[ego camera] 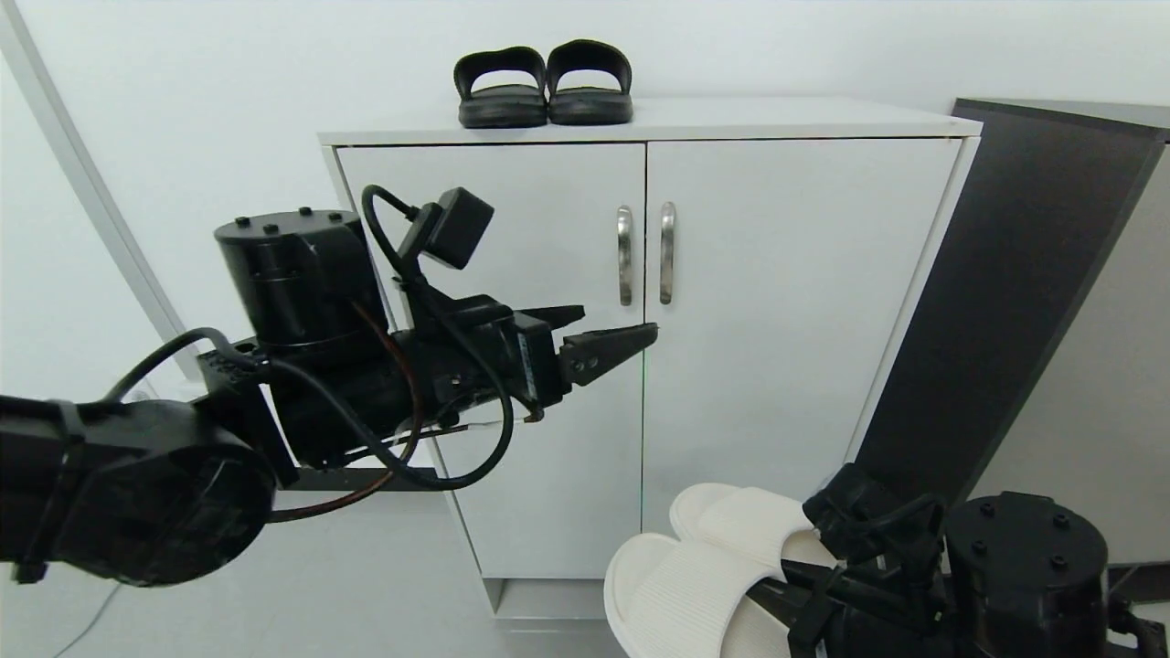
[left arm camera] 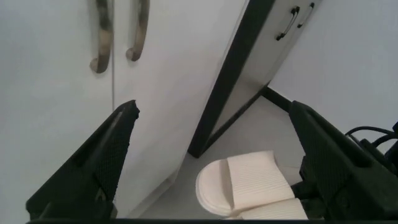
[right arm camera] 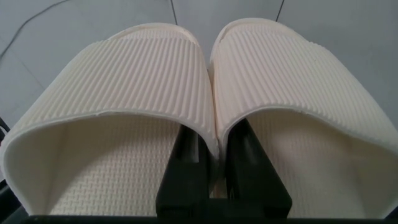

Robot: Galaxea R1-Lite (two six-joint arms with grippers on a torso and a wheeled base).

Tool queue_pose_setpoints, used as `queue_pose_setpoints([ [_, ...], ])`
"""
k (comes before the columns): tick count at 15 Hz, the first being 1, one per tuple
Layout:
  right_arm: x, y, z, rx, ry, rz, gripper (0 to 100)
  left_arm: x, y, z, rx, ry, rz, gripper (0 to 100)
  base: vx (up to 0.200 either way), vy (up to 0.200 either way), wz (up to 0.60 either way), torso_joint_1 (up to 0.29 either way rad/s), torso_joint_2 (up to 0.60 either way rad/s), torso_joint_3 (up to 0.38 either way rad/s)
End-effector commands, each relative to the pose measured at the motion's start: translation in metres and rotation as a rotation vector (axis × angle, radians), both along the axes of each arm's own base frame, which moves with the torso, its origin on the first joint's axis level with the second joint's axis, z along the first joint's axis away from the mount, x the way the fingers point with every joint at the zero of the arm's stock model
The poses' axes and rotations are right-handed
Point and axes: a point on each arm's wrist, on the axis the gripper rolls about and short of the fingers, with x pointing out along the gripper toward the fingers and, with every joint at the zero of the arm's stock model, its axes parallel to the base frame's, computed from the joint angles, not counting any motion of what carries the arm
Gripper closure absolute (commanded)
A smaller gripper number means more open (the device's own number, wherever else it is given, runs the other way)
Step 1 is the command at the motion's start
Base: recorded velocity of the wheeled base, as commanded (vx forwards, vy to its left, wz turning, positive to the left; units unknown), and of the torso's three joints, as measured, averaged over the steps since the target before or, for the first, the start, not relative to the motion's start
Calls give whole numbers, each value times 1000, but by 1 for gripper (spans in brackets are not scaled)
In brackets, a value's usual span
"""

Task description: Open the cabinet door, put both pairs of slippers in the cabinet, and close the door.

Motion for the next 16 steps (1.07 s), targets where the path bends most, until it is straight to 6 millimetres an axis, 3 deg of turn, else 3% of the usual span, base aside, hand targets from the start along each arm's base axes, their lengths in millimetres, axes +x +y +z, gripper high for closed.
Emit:
queue_pose_setpoints([
  [1, 0, 0, -1, -3, 4, 2, 100, 14, -11, -2, -7, 22, -37, 0, 0, 0, 0, 0, 0, 0],
  [4, 0, 0, 0, 3, 5, 14, 100, 23, -17, 10, -49, 70, -123, 0, 0, 0, 0, 0, 0, 0],
  [10, -1, 0, 1, 16, -5, 20, 100, 66, -43, 34, -116, 160, -216, 0, 0, 0, 0, 0, 0, 0],
  [16, -1, -1, -6, -8, 12, 16, 100, 82, -48, 35, -145, 180, -234, 0, 0, 0, 0, 0, 0, 0],
])
